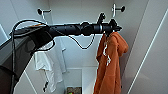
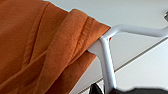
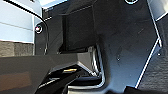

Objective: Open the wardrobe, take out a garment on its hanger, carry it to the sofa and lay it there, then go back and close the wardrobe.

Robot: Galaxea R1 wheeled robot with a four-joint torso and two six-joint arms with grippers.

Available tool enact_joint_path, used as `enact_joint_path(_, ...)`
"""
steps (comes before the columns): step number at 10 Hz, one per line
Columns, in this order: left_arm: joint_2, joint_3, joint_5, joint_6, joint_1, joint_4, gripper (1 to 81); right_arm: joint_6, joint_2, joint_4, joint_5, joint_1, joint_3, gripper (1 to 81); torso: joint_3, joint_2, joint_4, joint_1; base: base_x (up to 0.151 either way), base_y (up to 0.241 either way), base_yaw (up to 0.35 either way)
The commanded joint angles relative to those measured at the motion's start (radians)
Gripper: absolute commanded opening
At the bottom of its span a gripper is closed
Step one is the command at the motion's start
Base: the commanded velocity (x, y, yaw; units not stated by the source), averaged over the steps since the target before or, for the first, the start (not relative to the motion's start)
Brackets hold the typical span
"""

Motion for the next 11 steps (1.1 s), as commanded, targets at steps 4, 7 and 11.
enact_joint_path(4,-0.05,0.054,-0.15,0.03,-0.153,0.035,1.0,-0.004,0.008,-0.003,-0.048,0.026,0.01,81.1,0.0,0.0,0.0,0.0,-0.116,0.0,0.0)
enact_joint_path(7,-0.083,0.089,-0.15,0.03,-0.132,0.035,1.0,-0.004,0.008,-0.003,-0.049,0.028,0.01,81.1,0.0,0.0,0.0,0.0,-0.116,0.0,0.0)
enact_joint_path(11,-0.104,0.123,-0.151,0.031,-0.115,0.036,1.0,-0.004,0.01,-0.003,-0.048,0.022,0.01,81.1,0.0,0.0,0.0,0.0,-0.116,0.0,0.0)
